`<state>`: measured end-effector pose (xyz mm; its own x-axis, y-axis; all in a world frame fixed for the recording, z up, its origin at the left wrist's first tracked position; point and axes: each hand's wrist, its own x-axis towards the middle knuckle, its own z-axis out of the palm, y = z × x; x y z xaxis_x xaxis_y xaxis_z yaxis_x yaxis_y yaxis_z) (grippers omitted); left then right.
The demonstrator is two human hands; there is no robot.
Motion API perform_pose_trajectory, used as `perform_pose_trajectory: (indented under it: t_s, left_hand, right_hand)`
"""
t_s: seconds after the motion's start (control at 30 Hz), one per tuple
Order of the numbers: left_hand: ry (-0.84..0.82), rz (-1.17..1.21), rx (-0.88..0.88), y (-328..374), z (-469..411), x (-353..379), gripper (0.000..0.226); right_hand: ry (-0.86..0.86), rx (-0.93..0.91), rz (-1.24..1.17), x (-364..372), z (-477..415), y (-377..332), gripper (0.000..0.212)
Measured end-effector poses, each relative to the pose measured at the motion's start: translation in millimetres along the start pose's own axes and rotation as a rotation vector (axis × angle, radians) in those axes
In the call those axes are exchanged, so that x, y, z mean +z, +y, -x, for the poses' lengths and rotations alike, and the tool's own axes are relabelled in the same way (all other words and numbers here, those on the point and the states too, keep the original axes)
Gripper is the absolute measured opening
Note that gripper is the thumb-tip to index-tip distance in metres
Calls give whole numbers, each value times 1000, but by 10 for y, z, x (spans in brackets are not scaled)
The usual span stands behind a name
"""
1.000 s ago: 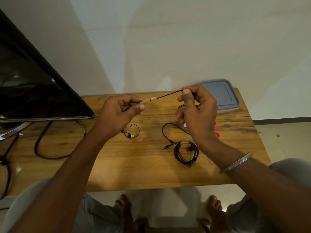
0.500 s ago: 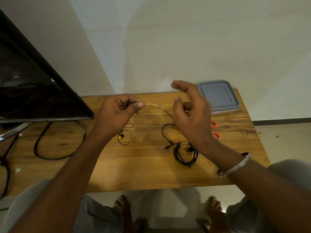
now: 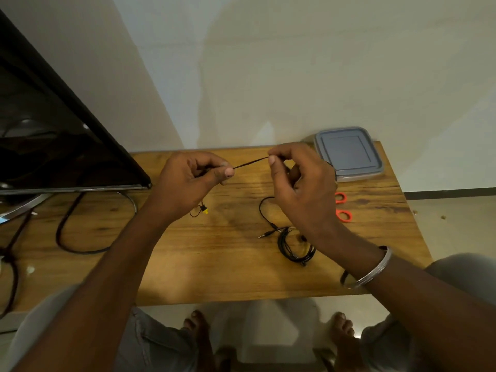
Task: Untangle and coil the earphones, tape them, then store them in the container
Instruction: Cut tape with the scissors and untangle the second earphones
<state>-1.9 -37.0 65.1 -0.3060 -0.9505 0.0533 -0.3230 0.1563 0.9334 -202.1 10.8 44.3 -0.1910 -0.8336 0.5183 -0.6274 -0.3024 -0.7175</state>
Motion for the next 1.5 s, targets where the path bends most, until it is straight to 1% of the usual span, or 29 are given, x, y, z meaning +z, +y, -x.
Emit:
perform_pose_trajectory:
  t_s: [0.2, 0.3, 0.43, 0.57, 0.67, 0.77, 0.9, 1.03, 1.1, 1.2, 1.33, 1.4, 1.47, 1.5]
  left_hand:
    - [-69, 63, -81, -24, -7, -46, 15]
    - [-61, 81, -114, -65, -12, -114, 11]
    - [-33, -36, -134, -92, -20, -181, 8]
    - [-45, -86, -172, -101, -12, -226, 11]
    - [3, -33, -200, -110, -11, -278, 12]
    - [67, 59, -180, -122, -28, -309, 14]
    - [65, 98, -153, -127, -37, -300, 16]
    - [49, 248, -126, -69, -28, -325, 16]
    - [29, 314, -112, -38, -25, -319, 17]
    - [-30, 362, -82, 5, -9, -288, 18]
    - [-96, 403, -57, 52, 19, -280, 15]
    - [-134, 453, -42, 69, 31, -283, 14]
    - [-184, 524, -19, 89, 37, -309, 16]
    - [-204, 556, -6, 101, 39, -326, 17]
  right_hand:
    - [69, 118, -48, -25, -43, -1, 8]
    - [123, 200, -70, -54, -95, 38, 9]
    - [195, 302, -136, -99, -169, 107, 12]
    - [219, 321, -135, -111, -190, 134, 10]
    - [265, 347, -143, -141, -231, 175, 11]
    - [281, 380, -150, -169, -255, 215, 13]
    - [210, 381, -140, -139, -223, 220, 18]
    - [173, 313, -139, -130, -214, 230, 23]
    - [117, 244, -141, -121, -200, 207, 25]
    - [-83, 87, -107, -72, -120, 116, 31]
    - [-388, -54, -52, 0, 5, 70, 57]
    - [-513, -97, -3, 35, 49, 100, 65]
    - [-580, -124, 74, 78, 82, 125, 65]
    - [-589, -126, 89, 88, 96, 135, 60]
